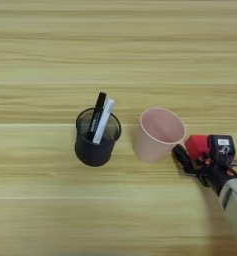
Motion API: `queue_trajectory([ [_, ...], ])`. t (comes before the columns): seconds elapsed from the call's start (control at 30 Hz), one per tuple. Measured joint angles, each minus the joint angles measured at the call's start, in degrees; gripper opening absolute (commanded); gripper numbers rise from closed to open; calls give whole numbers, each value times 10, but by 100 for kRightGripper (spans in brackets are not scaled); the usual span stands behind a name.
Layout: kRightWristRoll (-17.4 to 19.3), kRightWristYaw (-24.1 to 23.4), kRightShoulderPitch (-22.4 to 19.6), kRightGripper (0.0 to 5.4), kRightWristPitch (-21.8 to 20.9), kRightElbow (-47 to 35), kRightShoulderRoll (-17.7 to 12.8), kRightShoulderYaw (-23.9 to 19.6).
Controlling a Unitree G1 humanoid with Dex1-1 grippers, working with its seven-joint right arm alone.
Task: Move the objects on the table
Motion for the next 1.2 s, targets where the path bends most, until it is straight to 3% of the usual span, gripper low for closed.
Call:
queue_trajectory([
  [0.3,-3,0,-1,537,-12,3,0,0],
  [1.2,-11,0,-10,537,-24,15,0,-16],
])
